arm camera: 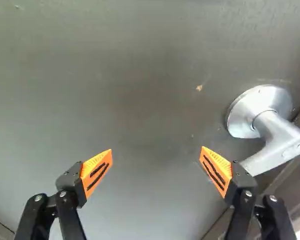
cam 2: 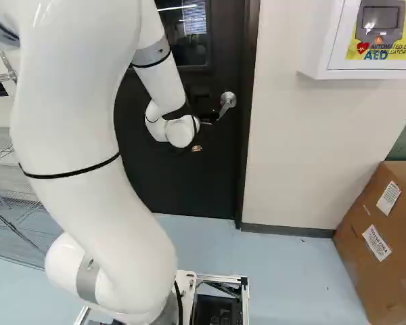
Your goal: Open the door and move inside
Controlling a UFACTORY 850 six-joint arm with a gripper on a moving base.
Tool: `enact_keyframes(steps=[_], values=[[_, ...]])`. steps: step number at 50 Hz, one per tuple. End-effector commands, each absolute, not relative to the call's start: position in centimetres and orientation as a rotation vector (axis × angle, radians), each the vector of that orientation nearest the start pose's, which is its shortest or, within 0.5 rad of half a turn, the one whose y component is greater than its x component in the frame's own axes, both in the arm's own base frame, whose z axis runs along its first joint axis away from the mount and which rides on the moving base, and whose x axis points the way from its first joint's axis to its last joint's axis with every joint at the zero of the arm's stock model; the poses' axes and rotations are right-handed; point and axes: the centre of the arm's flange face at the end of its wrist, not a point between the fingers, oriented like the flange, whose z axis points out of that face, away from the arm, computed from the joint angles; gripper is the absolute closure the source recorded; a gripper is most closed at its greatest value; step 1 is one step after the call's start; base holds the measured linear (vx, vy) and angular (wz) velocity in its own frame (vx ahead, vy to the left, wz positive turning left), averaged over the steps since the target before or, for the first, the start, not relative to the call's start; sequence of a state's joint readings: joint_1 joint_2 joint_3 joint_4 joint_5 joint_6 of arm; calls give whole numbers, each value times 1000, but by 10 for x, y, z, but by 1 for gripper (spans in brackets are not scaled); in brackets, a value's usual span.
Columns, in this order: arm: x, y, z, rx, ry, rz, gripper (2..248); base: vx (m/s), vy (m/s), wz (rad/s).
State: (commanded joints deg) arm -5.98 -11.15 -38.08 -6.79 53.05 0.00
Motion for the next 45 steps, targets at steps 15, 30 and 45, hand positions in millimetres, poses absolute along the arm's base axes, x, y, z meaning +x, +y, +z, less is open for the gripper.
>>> enact_keyframes(steps=[15, 30, 45], values=[[490, -48, 403, -2477, -40, -2003, 3, 0, 0, 0], [491, -49, 387, -2507, -36, -1961, 3, 0, 0, 0], [492, -49, 374, -2528, -34, -1929, 3, 0, 0, 0]])
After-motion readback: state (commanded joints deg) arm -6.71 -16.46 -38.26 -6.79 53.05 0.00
